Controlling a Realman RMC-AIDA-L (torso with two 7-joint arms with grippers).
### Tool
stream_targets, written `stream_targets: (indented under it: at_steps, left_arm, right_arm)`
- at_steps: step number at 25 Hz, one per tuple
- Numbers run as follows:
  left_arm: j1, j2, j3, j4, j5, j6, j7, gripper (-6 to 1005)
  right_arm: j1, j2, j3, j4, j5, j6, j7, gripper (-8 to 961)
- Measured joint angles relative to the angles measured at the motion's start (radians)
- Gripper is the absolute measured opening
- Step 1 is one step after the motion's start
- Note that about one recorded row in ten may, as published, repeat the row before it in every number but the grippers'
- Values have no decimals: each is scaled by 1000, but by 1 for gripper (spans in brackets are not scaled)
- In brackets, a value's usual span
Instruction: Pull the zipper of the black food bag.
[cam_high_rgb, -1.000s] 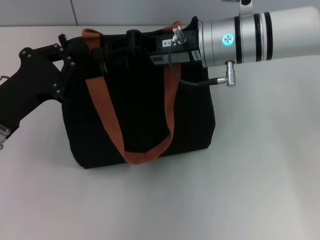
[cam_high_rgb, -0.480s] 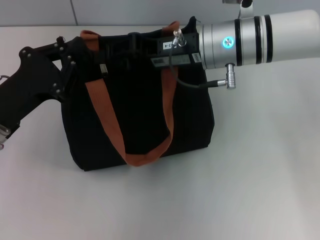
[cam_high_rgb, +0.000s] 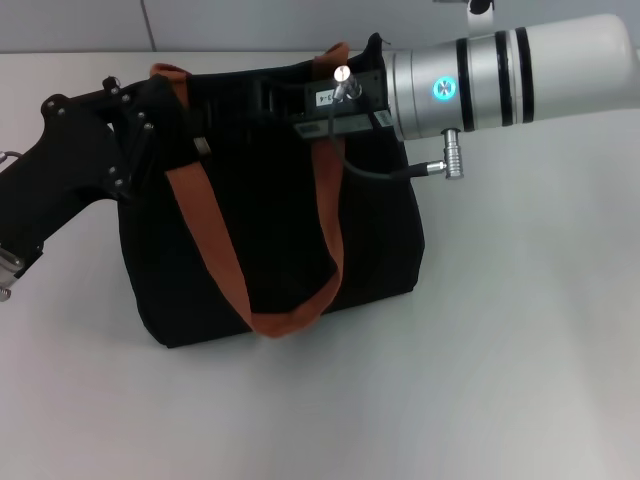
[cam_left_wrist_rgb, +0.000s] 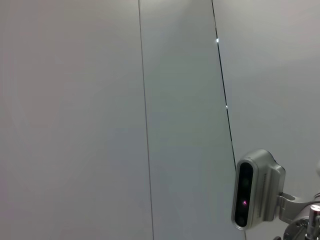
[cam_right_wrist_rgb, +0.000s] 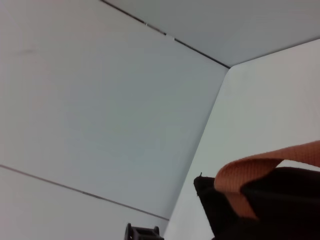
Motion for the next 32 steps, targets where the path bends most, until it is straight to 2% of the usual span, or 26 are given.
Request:
stream_targets:
  at_steps: [6,14,28,32]
  left_arm:
    - [-2,0,0,-1,-2,0,0,78]
    - [-2,0,0,-2,-12,1,-1,81]
    - [5,0,0,-2,-28,27,-5,88]
    - [6,0,0,-2,-28,28,-5,89]
  right_arm:
    - [11,0,-56,-16,-3,23,-4,248]
    - [2,0,-63,-32,-4,28,-26,154]
    - [-15,-4,-55,-52,-2,26,-32,105]
    - [-15,-5,-59,-56,-2,26,-39,250]
